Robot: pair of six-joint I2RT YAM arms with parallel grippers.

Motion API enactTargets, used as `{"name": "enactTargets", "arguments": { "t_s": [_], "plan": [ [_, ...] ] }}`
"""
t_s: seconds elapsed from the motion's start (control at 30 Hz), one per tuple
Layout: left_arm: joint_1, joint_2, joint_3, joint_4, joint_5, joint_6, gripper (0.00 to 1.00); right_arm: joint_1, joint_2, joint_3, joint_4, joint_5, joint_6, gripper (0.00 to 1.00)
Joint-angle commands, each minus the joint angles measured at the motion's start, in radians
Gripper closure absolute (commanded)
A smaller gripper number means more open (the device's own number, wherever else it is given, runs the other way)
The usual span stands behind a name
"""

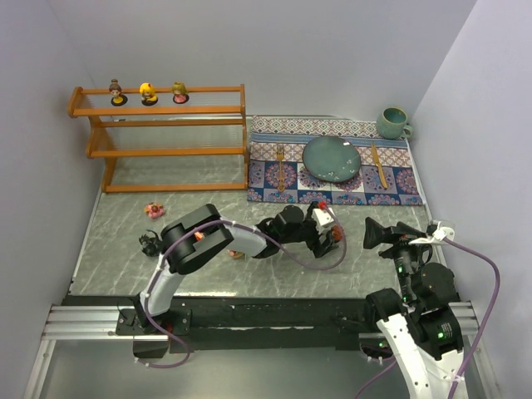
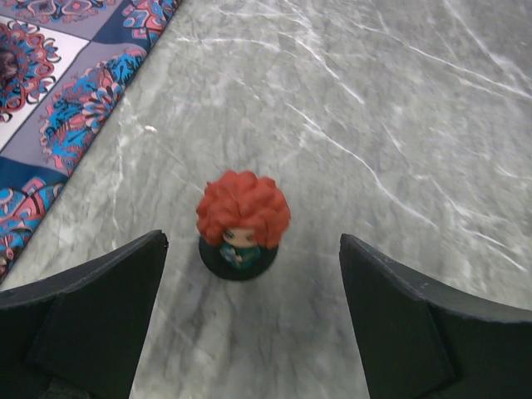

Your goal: Place and organize the plastic toys onto the shelf

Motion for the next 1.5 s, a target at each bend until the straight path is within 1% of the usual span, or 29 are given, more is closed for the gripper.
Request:
{"name": "enactTargets", "arguments": {
  "t_s": [0.0, 0.13, 0.17, 0.3, 0.37, 0.47, 0.77, 0.93, 1.03, 1.37, 1.47],
  "plan": [
    [-0.003, 0.043, 0.067, 0.085, 0.014, 0.013, 0.11, -0.001, -0.252, 0.001, 0.026, -0.008, 0.004, 0.0],
    [0.003, 0.071, 0.099, 0.068, 0.04, 0.013, 0.14, -0.001, -0.252, 0.001, 0.026, -0.008, 0.004, 0.0],
    [0.001, 0.077, 0.113, 0.062, 0.044, 0.012, 0.16, -0.001, -0.25, 0.001, 0.028, -0.008, 0.004, 0.0],
    [0.003, 0.096, 0.13, 0.045, 0.048, 0.018, 0.21, -0.001, -0.252, 0.001, 0.028, -0.008, 0.002, 0.0],
    [0.006, 0.097, 0.133, 0.039, 0.052, 0.019, 0.28, -0.001, -0.252, 0.001, 0.026, -0.008, 0.002, 0.0],
    [0.009, 0.103, 0.139, 0.028, 0.052, 0.018, 0.32, -0.001, -0.25, 0.001, 0.029, -0.008, 0.004, 0.0],
    [0.009, 0.119, 0.145, 0.018, 0.041, 0.012, 0.33, -0.001, -0.249, 0.001, 0.028, -0.006, 0.002, 0.0],
    [0.009, 0.122, 0.153, 0.015, 0.052, 0.009, 0.38, -0.001, -0.249, 0.0, 0.028, -0.006, 0.002, 0.0],
    [0.009, 0.123, 0.155, 0.018, 0.051, 0.012, 0.39, -0.001, -0.247, 0.0, 0.028, -0.006, 0.001, 0.0],
    [0.009, 0.125, 0.162, 0.025, 0.058, 0.009, 0.4, -0.001, -0.243, -0.002, 0.029, -0.008, 0.001, 0.0],
    [0.01, 0.128, 0.165, 0.024, 0.06, 0.009, 0.43, -0.001, -0.241, 0.0, 0.028, -0.009, 0.001, 0.0]
  ]
}}
